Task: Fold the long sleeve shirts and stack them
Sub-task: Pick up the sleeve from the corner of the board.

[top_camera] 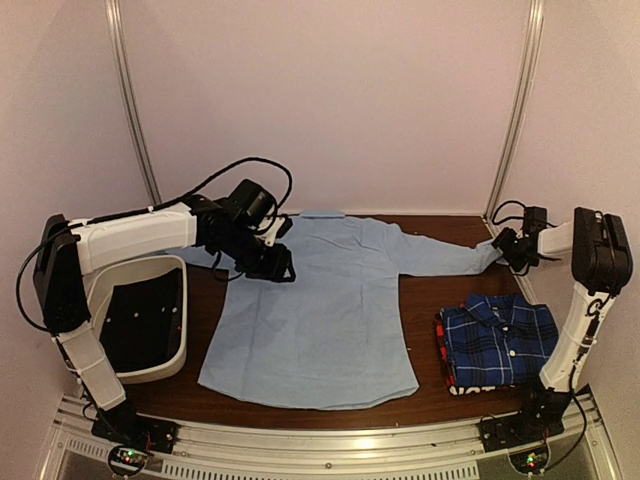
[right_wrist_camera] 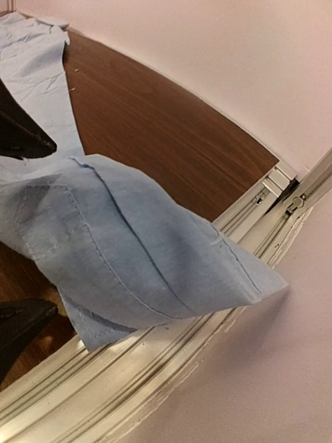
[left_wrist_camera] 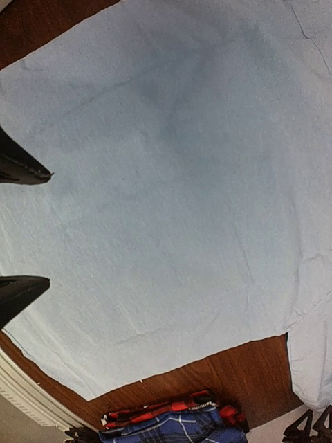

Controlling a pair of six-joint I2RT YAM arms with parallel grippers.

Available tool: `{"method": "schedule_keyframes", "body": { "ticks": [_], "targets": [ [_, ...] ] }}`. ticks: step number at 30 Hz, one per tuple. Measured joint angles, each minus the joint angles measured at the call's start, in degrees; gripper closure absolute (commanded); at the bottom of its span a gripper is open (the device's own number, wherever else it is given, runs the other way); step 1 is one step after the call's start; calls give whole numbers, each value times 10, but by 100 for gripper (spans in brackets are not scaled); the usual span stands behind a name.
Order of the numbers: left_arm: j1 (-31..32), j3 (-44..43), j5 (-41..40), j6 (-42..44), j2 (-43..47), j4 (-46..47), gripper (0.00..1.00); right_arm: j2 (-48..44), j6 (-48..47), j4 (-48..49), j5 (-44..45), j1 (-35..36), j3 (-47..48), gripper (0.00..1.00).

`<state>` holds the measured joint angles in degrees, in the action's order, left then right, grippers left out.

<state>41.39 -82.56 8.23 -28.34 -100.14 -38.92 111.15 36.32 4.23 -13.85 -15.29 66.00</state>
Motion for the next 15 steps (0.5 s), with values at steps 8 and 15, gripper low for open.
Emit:
{"method": "schedule_keyframes", "body": {
  "ticks": [8,15],
  "targets": [
    [-2,0,4,0,0,3,55,44,-2,0,-26,-1,59,69],
    [-2,0,5,0,0,3,55,44,-18,-10,-43,1,78,100]
  ]
}}
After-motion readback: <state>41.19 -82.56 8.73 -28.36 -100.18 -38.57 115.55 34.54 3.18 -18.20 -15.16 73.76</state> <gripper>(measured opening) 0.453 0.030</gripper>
